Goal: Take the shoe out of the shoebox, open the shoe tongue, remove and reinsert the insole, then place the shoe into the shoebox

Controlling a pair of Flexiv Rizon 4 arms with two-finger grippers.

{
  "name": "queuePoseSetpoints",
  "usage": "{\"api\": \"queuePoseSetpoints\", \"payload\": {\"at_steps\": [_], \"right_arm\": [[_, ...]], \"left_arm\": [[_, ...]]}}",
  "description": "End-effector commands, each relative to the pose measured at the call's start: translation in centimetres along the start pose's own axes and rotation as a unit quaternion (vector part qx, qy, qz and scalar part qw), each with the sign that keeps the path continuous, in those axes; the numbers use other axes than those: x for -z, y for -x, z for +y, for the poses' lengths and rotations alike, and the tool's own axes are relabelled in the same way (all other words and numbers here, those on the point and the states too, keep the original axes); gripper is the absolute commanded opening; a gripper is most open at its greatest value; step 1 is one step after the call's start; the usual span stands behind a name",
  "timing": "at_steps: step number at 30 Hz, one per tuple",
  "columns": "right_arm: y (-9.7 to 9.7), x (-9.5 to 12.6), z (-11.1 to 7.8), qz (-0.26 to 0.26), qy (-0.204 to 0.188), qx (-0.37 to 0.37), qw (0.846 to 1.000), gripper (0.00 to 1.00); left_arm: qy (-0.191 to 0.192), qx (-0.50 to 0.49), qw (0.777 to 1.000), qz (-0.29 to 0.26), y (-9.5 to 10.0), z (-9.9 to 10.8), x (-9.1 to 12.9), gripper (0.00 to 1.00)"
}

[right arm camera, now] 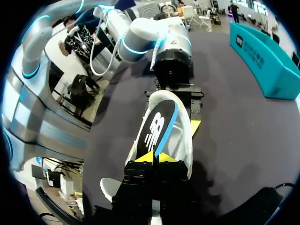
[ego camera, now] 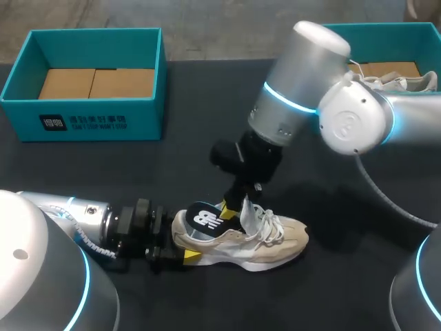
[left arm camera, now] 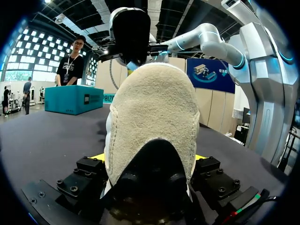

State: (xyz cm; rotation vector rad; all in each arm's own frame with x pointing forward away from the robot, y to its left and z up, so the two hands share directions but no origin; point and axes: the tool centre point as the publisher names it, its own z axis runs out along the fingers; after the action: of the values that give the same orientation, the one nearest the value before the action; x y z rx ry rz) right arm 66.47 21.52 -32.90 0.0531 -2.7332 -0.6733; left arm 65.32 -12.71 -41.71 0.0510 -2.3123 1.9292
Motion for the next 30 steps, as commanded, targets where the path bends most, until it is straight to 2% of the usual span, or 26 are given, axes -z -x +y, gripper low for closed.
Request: {"api": "queuePoseSetpoints", "payload": {"at_steps": [1, 13, 24, 27, 30], "right_arm": [[-0.3, 0.0, 0.1, -0.014, 0.012, 0.019, 1.000, 0.00], [0.6, -0.2, 1.8, -0.015, 0.018, 0.053, 0.998, 0.00], [1.2, -0.5, 3.5, 0.007, -0.004, 0.085, 0.996, 0.00], [1.2, -0.7, 3.6, 0.015, -0.007, 0.084, 0.996, 0.21], [1.3, -0.7, 3.4, 0.018, -0.005, 0.082, 0.996, 0.26]], "left_arm": [[0.000, 0.000, 1.000, 0.000, 0.1, 0.3, 0.1, 0.00], [0.000, 0.000, 1.000, 0.000, 0.1, 0.3, 0.1, 0.00], [0.000, 0.000, 1.000, 0.000, 0.1, 0.3, 0.1, 0.00], [0.000, 0.000, 1.000, 0.000, 0.1, 0.3, 0.1, 0.00], [0.000, 0.000, 1.000, 0.000, 0.1, 0.3, 0.1, 0.00]]}}
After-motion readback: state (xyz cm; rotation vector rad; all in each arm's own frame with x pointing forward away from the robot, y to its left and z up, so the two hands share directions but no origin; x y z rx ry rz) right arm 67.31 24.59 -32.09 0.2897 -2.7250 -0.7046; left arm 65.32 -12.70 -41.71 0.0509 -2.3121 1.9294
